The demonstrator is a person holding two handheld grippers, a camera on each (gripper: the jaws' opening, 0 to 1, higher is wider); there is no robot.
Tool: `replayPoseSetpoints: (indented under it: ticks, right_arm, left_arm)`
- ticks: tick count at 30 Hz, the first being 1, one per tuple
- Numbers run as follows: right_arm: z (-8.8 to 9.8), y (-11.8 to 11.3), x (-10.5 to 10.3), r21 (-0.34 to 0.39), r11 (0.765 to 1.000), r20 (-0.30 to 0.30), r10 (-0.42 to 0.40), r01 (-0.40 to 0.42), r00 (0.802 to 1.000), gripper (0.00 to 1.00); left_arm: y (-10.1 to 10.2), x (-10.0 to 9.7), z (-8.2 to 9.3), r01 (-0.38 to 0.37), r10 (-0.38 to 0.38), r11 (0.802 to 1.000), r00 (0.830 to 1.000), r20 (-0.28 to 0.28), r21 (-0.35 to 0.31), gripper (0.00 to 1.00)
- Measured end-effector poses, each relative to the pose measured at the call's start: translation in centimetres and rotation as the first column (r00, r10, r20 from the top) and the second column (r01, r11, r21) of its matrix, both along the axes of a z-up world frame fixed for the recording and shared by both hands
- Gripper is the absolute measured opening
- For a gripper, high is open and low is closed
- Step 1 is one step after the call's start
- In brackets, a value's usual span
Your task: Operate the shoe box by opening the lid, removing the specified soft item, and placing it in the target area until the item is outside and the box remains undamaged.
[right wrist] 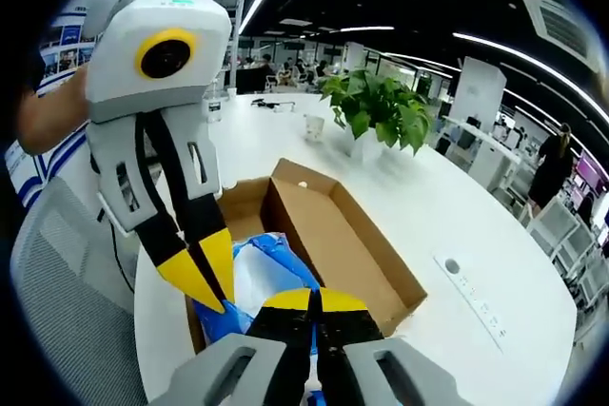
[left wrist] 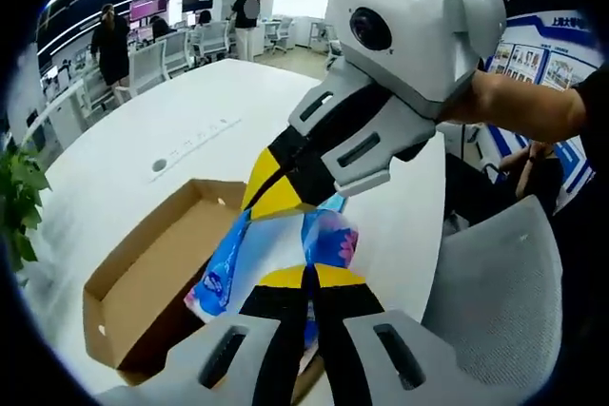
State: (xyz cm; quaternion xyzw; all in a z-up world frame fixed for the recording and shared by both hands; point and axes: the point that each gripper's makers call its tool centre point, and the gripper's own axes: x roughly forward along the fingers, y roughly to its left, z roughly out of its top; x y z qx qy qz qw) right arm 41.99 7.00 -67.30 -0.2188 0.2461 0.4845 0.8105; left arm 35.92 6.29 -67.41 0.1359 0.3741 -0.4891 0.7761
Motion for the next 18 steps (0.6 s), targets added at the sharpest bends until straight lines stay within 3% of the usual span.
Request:
replayPoseSetpoints:
  ticks: [18]
  right_arm:
    - [-0.3, -8.3, -0.6, -0.036, 0.994, -0.015, -0.105, 0.105, 0.994, 0.00]
  left_arm:
    - [-7.7, -0.3, -0.3, 0.113, -0.113, 0.994, 0.993, -0.019, -0.008, 0.00]
